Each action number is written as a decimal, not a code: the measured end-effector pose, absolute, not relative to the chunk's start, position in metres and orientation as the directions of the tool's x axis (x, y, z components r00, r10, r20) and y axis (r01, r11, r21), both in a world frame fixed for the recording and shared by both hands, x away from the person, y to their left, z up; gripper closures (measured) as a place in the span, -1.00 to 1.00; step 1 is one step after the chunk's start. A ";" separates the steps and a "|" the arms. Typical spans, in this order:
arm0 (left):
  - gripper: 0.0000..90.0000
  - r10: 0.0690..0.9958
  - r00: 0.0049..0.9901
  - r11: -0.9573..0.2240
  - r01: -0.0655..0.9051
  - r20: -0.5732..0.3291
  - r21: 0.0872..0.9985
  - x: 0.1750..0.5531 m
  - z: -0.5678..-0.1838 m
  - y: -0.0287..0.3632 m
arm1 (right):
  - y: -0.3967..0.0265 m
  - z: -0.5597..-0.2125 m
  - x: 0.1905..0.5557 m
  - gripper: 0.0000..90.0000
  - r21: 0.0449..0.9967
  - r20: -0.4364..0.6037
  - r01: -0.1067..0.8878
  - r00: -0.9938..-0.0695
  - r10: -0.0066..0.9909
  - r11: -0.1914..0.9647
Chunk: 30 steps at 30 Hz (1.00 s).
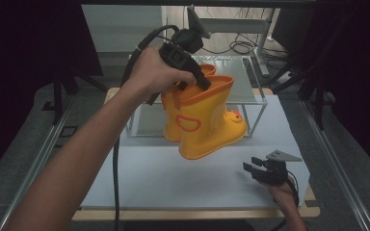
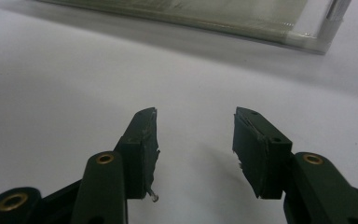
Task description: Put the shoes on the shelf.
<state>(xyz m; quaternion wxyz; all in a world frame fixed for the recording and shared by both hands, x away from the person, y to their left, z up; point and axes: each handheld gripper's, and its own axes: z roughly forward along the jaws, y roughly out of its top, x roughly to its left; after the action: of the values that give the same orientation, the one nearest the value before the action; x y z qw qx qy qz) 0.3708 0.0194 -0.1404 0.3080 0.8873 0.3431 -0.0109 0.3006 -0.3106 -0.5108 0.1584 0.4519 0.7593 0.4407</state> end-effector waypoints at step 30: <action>0.83 0.776 0.598 -0.414 0.722 -0.199 0.554 0.471 -0.130 0.022 | -0.307 -0.511 0.298 0.11 0.818 0.148 0.536 -0.549 0.823 0.210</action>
<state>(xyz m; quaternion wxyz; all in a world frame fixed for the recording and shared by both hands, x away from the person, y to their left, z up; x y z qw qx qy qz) 0.4709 0.0224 -0.1297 0.3064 0.8397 0.4462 0.0441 0.2982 -0.3073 -0.5105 0.1624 0.4465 0.7608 0.4422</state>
